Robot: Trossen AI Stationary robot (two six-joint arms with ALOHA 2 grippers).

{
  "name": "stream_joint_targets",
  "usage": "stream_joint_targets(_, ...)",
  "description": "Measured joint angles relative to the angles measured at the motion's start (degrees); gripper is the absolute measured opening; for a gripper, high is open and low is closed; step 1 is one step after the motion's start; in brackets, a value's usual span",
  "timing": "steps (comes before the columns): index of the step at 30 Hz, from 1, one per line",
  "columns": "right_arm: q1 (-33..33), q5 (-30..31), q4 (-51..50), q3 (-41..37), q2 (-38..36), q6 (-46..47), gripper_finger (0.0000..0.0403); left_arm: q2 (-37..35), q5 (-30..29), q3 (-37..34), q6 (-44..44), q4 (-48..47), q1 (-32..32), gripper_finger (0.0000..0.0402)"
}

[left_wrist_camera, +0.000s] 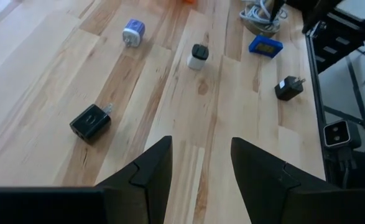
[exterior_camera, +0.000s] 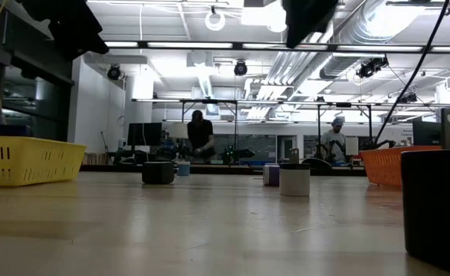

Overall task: Pick & Place Office items
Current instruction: Put the blue digital timer into the yellow bin

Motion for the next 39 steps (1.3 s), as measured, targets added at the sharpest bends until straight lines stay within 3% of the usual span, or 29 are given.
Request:
stream_joint_targets(9, 3.7, -2.8, -4.2, 0.1, 1.1, 32.1, 0.0167, 0.0, 0.0, 0.0, 0.0, 0.8, 0.0, 0.0158)
stream_joint_targets(17, 4.1, -7.7, -11.9, -0.1, 2.1, 43.9, 0.0159, 0.0, 0.0, 0.0, 0.0, 0.8, 0.0, 0.0158)
stream_joint_targets(25, -0.3, -18.6, -19.0, -0.1, 5.5, 42.7, 0.0158, 0.0, 0.0, 0.0, 0.0, 0.9, 0.0, 0.0158)
stream_joint_targets(34, -5.6, -24.7, -23.6, -0.1, 9.6, 32.7, 0.0155, 0.0, 0.0, 0.0, 0.0, 1.1, 0.0, 0.0158)
stream_joint_targets(39, -6.0, -26.3, -22.6, -0.2, 11.0, 31.6, 0.0154, 0.0, 0.0, 0.0, 0.0, 1.1, 0.0, 0.0158)
